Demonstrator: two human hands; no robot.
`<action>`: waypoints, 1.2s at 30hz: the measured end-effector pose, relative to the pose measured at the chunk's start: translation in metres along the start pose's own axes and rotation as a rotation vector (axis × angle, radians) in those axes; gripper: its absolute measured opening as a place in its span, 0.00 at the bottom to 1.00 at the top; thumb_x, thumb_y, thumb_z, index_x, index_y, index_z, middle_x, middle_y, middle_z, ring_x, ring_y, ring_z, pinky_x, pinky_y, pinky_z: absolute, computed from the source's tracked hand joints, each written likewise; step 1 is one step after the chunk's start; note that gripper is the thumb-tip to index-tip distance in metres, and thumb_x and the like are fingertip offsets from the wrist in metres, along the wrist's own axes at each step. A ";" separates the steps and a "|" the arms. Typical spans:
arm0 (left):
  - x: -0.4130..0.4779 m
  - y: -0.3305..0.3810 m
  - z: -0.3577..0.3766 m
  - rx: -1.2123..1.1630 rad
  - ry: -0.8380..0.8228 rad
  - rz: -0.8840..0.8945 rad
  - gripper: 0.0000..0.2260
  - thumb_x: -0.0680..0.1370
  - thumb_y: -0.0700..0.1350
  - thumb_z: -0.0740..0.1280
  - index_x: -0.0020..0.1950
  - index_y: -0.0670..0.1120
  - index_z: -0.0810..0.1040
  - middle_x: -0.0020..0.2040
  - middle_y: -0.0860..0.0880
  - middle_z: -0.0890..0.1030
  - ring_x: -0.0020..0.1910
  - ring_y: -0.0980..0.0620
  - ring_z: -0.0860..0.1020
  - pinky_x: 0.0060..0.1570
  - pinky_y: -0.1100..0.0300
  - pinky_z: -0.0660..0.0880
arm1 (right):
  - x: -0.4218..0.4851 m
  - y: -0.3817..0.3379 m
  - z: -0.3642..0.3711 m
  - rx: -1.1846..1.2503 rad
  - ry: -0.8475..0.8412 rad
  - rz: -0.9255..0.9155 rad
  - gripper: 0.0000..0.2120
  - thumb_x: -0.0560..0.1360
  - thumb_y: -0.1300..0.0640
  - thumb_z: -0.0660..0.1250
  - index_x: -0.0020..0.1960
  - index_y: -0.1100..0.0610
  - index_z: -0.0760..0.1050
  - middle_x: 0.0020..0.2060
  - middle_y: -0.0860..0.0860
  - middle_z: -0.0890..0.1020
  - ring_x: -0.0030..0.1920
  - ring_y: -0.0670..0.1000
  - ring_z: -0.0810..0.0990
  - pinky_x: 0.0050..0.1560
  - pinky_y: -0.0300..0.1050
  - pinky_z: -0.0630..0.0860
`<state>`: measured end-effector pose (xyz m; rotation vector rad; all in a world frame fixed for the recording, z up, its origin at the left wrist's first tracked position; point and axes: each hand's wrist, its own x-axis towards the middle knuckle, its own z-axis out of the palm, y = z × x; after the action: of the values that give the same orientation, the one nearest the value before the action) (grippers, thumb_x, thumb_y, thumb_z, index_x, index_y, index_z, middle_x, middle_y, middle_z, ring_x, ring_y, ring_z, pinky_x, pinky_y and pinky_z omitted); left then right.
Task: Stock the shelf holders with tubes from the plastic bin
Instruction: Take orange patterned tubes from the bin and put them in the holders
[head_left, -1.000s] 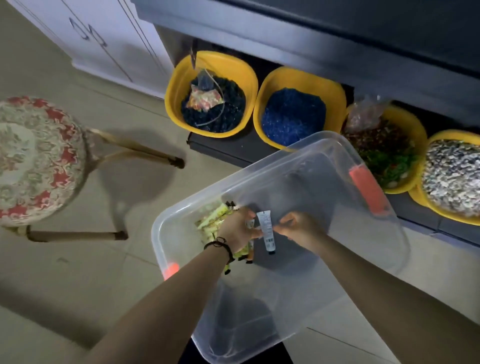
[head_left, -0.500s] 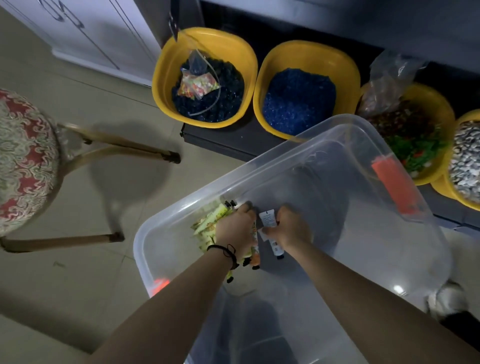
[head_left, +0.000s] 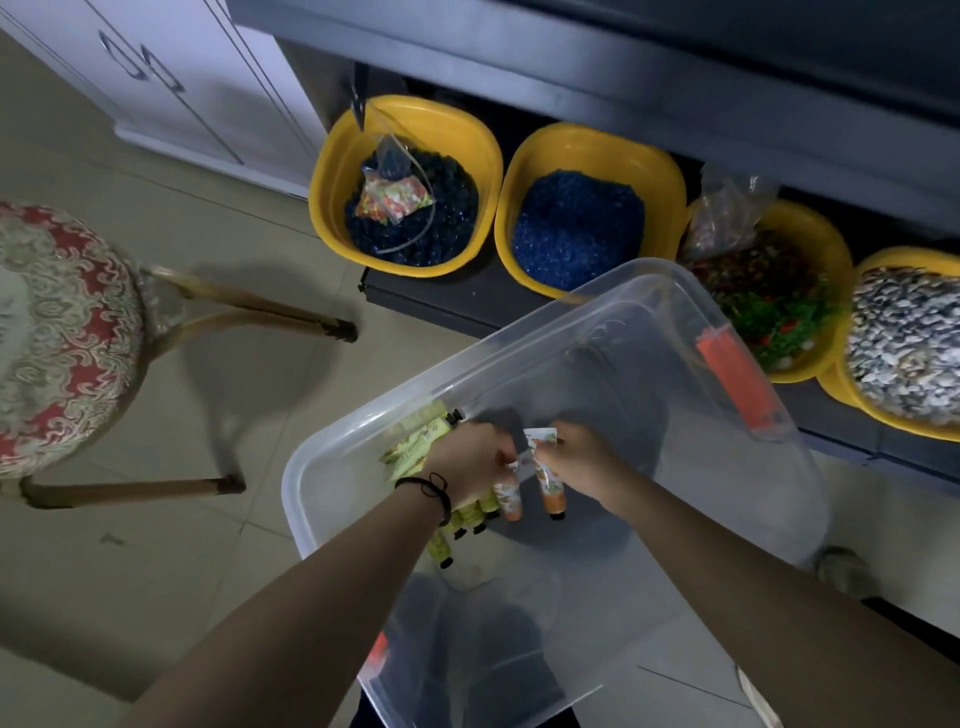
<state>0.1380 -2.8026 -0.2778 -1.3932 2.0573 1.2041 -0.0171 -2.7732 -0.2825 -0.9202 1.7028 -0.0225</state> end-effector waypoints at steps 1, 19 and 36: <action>-0.005 0.002 -0.003 -0.042 -0.004 0.010 0.04 0.74 0.47 0.69 0.46 0.48 0.81 0.45 0.50 0.82 0.45 0.51 0.78 0.46 0.54 0.78 | -0.005 0.000 -0.004 -0.008 -0.010 -0.010 0.05 0.74 0.60 0.63 0.40 0.60 0.72 0.37 0.55 0.77 0.40 0.54 0.75 0.40 0.46 0.70; -0.205 0.075 -0.203 -0.101 0.426 0.399 0.03 0.79 0.48 0.61 0.51 0.52 0.73 0.44 0.53 0.80 0.43 0.54 0.78 0.44 0.53 0.74 | -0.226 -0.181 -0.134 -0.224 0.174 -0.539 0.11 0.70 0.61 0.71 0.51 0.52 0.83 0.45 0.48 0.85 0.46 0.46 0.84 0.51 0.54 0.79; -0.480 0.206 -0.530 0.440 1.023 0.625 0.10 0.77 0.55 0.64 0.55 0.54 0.77 0.48 0.55 0.82 0.44 0.56 0.77 0.40 0.62 0.71 | -0.539 -0.451 -0.288 -0.248 0.449 -1.062 0.05 0.71 0.59 0.73 0.43 0.51 0.79 0.41 0.49 0.85 0.39 0.45 0.81 0.45 0.42 0.77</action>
<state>0.2436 -2.9348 0.4471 -1.2877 3.3467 0.0454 0.0217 -2.8981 0.4652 -2.0308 1.4229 -0.7825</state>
